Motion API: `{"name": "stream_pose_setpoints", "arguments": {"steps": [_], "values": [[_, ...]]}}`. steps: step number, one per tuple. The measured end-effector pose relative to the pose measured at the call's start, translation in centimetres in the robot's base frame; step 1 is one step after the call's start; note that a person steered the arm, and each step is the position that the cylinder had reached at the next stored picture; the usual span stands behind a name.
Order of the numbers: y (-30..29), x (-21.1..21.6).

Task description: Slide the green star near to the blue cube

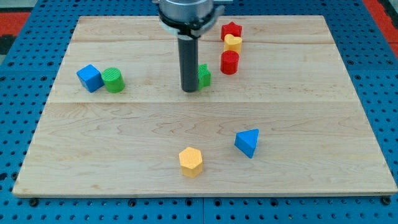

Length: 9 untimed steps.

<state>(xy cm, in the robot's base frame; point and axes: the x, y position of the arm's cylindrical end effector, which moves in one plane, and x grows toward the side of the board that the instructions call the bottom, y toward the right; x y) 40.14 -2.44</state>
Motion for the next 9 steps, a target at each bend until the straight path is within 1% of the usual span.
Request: {"name": "stream_pose_setpoints", "arguments": {"steps": [1, 2, 3, 4, 5, 6, 7, 8, 9], "values": [[3.9, 1.9], [4.9, 3.3], [6.9, 0.2], [5.6, -4.7], [-5.7, -6.6], [0.3, -5.3], [6.7, -2.3], [2.1, -0.6], [-7.7, -3.4]]}}
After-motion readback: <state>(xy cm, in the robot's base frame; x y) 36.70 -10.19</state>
